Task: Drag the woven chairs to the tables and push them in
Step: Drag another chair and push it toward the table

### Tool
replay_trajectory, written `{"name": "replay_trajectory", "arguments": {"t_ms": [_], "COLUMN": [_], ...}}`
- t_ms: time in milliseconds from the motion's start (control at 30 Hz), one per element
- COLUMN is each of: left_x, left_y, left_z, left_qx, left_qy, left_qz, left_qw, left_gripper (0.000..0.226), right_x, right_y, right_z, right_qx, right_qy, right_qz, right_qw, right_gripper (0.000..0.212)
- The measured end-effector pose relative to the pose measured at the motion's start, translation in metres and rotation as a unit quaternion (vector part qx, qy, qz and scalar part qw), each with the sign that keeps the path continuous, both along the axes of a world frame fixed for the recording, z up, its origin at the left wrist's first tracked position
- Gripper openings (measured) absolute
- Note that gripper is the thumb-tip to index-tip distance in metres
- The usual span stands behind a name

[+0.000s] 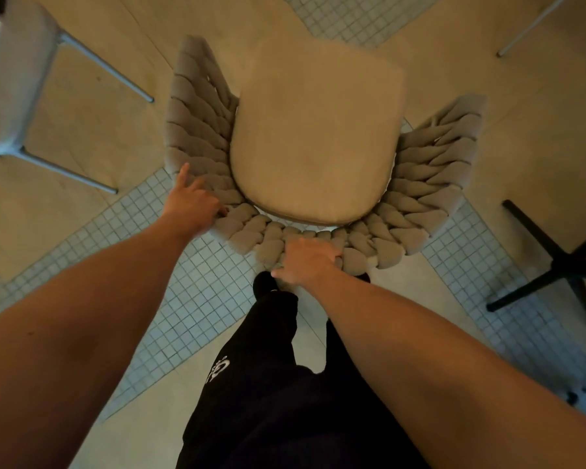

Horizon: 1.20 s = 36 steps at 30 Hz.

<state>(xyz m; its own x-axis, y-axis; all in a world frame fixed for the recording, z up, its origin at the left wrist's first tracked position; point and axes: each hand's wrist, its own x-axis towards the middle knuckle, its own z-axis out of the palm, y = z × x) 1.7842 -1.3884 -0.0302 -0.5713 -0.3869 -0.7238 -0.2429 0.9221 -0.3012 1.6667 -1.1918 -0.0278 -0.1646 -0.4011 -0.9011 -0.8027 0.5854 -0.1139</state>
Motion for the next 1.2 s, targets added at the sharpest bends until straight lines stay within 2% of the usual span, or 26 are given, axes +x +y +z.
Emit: {"name": "replay_trajectory", "arguments": {"t_ms": [200, 300, 400, 467, 533, 633, 767, 833, 900, 1100, 1200], "left_x": [-0.016, -0.032, -0.057, -0.071, -0.082, -0.102, -0.129, -0.137, -0.151, -0.168, -0.168], "left_y": [0.025, 0.044, 0.081, 0.112, 0.142, 0.185, 0.232, 0.245, 0.257, 0.264, 0.264], "left_z": [0.007, 0.011, 0.019, 0.017, 0.008, 0.002, 0.002, 0.001, -0.005, -0.018, -0.019], "left_qx": [0.013, 0.035, 0.092, 0.137, 0.172, 0.216, 0.251, 0.25, 0.233, 0.201, 0.174], "left_qy": [-0.084, -0.136, -0.179, -0.197, -0.18, -0.105, 0.0, 0.02, 0.028, 0.045, 0.07], "left_qz": [0.028, 0.077, 0.102, 0.12, 0.138, 0.181, 0.23, 0.255, 0.269, 0.327, 0.323], "left_qw": [0.996, 0.987, 0.974, 0.963, 0.959, 0.954, 0.94, 0.934, 0.934, 0.922, 0.928], "left_gripper": [0.042, 0.064, 0.061, 0.067, 0.075, 0.088, 0.092, 0.091, 0.084, 0.065, 0.041], "right_x": [-0.034, -0.07, -0.111, -0.138, -0.167, -0.213, -0.27, -0.291, -0.316, -0.356, -0.363], "right_y": [0.038, 0.061, 0.082, 0.092, 0.1, 0.107, 0.103, 0.095, 0.081, 0.038, 0.034], "right_z": [-0.005, -0.005, -0.005, -0.005, -0.004, -0.001, -0.001, 0.0, 0.003, 0.014, 0.011], "right_qx": [-0.088, -0.074, -0.042, -0.02, -0.011, -0.011, -0.041, -0.046, -0.041, 0.018, 0.007], "right_qy": [-0.05, -0.042, -0.021, 0.005, 0.032, 0.07, 0.119, 0.146, 0.175, 0.221, 0.205], "right_qz": [0.095, 0.165, 0.223, 0.266, 0.318, 0.371, 0.448, 0.467, 0.478, 0.454, 0.462], "right_qw": [0.99, 0.983, 0.974, 0.964, 0.947, 0.926, 0.885, 0.871, 0.86, 0.863, 0.863], "right_gripper": [0.083, 0.076, 0.07, 0.068, 0.074, 0.078, 0.085, 0.087, 0.088, 0.101, 0.099]}}
